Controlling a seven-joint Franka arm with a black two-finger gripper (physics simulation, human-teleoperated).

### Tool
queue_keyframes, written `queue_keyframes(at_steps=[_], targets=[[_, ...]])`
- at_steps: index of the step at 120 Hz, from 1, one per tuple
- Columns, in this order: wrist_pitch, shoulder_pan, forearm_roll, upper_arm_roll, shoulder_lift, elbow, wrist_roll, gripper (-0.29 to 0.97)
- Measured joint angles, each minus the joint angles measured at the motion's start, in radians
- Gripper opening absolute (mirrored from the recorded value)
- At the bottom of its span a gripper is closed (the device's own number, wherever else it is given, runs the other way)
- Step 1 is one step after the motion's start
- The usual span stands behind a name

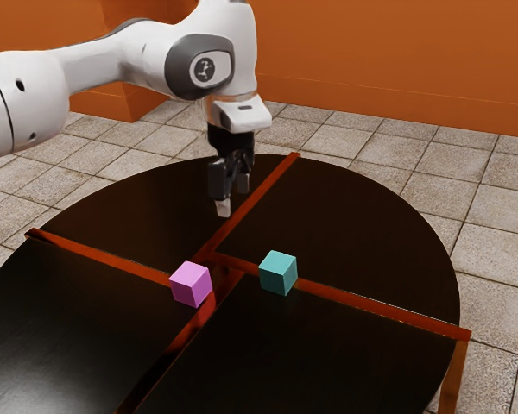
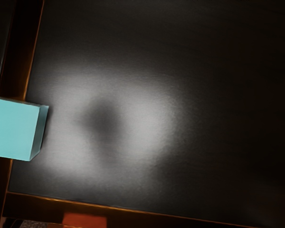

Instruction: Pick up the blue block with one arm, and put the blue block on the pink block with one arm

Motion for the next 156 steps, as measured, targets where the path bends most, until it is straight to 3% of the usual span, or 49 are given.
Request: queue_keyframes(at_steps=[41,98,156], targets=[[0.169,-0.001,-0.06,0.0,0.14,0.007,0.201,0.68],[0.271,0.001,-0.067,0.04,0.359,0.114,0.23,0.68],[0.336,-0.004,-0.067,0.061,0.435,0.133,0.238,0.68]])
